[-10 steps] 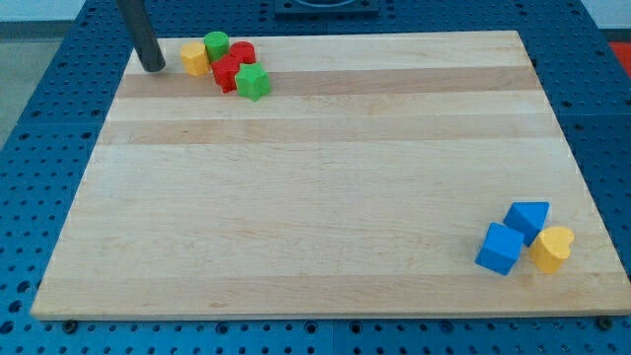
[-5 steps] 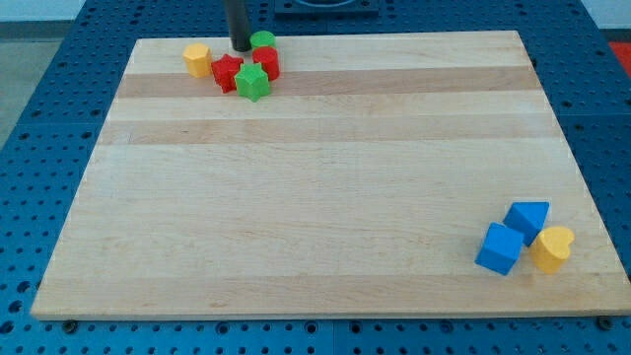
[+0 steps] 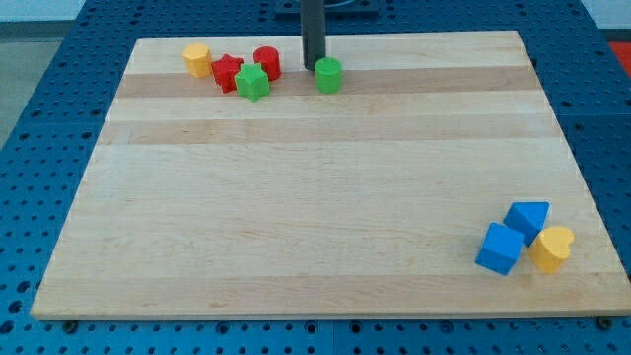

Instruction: Move the green circle towards the blue cube

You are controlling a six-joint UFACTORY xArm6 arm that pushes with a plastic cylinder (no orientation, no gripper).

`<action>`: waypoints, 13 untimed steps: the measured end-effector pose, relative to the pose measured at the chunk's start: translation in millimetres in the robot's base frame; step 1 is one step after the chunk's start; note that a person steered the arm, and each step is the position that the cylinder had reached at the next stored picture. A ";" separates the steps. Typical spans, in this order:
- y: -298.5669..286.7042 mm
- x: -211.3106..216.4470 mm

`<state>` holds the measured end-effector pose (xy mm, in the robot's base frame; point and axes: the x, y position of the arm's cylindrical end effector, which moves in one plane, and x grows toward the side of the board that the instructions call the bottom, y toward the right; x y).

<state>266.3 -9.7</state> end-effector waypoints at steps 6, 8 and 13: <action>49.9 142.8; 76.2 177.7; 134.4 225.4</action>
